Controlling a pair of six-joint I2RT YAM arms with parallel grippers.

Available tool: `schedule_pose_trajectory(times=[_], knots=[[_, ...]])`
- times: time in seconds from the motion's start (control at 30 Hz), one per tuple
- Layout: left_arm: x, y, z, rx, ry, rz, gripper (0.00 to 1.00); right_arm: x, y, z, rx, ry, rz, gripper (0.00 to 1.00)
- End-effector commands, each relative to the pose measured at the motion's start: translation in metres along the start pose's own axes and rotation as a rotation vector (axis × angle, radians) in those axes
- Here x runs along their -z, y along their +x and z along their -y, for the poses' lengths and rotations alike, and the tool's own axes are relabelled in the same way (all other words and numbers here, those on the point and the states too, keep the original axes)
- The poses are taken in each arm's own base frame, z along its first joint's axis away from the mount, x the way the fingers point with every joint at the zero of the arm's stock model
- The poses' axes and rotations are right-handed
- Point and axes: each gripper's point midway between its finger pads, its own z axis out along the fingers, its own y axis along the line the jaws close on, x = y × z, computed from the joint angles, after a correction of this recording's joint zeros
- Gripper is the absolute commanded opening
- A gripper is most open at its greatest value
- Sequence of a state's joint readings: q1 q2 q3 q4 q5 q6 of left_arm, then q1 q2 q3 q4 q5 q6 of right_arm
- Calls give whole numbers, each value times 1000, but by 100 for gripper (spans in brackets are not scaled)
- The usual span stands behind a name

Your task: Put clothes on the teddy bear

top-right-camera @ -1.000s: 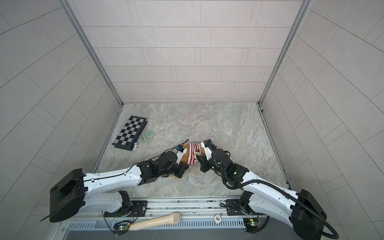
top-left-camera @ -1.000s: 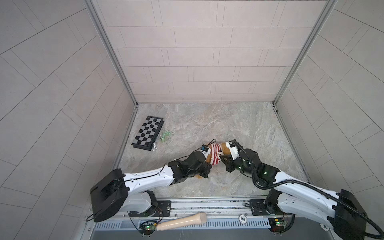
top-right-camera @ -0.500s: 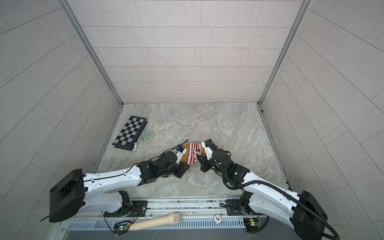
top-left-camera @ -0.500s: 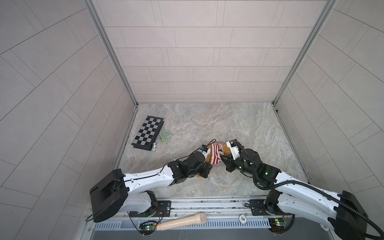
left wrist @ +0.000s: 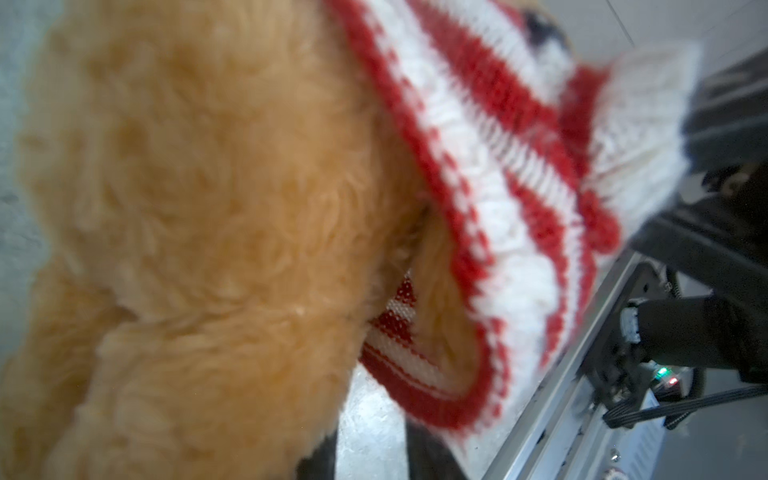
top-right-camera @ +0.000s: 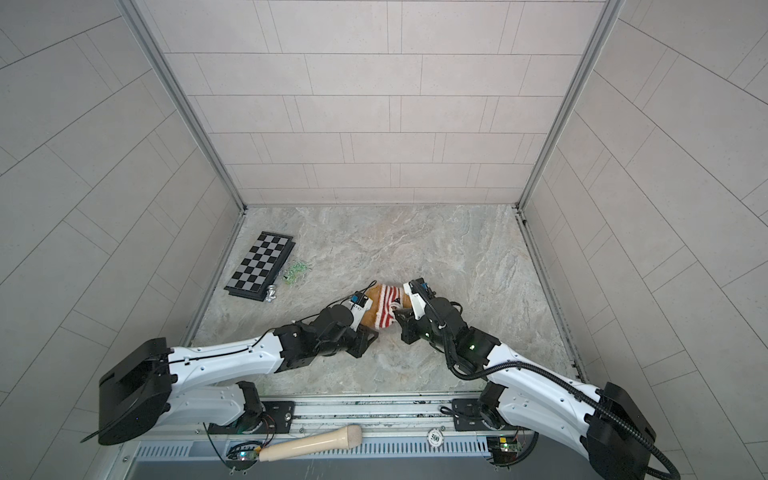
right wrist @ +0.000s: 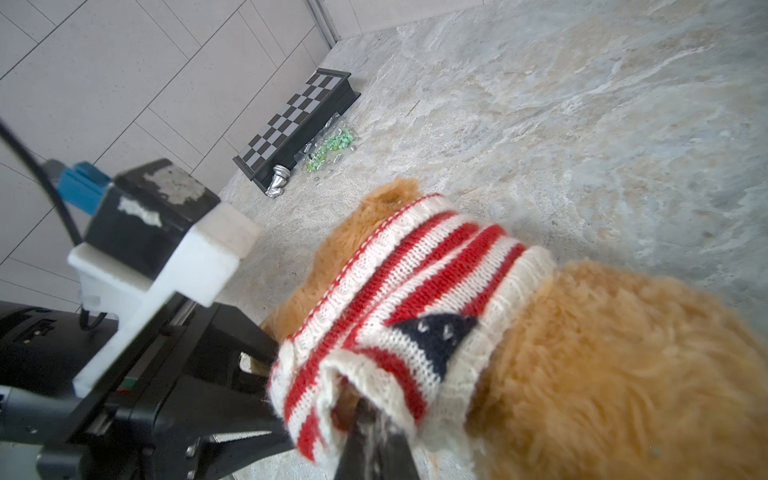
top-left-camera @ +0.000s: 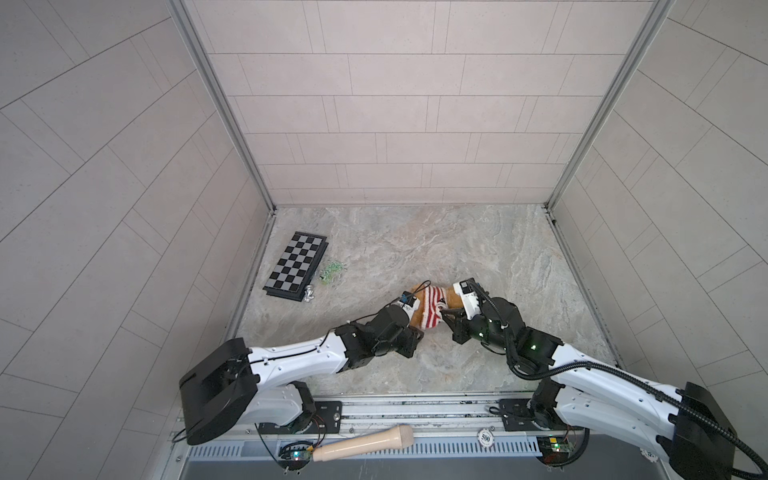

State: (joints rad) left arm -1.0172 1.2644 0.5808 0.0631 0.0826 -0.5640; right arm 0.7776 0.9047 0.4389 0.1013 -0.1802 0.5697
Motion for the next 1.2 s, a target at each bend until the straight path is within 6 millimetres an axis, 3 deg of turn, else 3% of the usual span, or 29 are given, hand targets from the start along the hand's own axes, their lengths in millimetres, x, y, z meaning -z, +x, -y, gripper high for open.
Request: schedule_pose_trajectory(times=[0.0,0.33,0.6,0.83,1.17], knots=[[7,-17,10,-37,25,62,47,3,-14,-7,-16,-30,55,0],[-3,-34,15,-105,-9,63,34,3,-15,-10,-19,-44,50,0],[-3,-26,3,-97,-54,44,0,10,-22,-7,-6,-23,65,0],[2,-7,-40,1,-159,9,0,24,-31,-1,-13,-6,93,0],[6,5,-58,9,-197,12,0,43,-51,-22,-104,-160,147,0]])
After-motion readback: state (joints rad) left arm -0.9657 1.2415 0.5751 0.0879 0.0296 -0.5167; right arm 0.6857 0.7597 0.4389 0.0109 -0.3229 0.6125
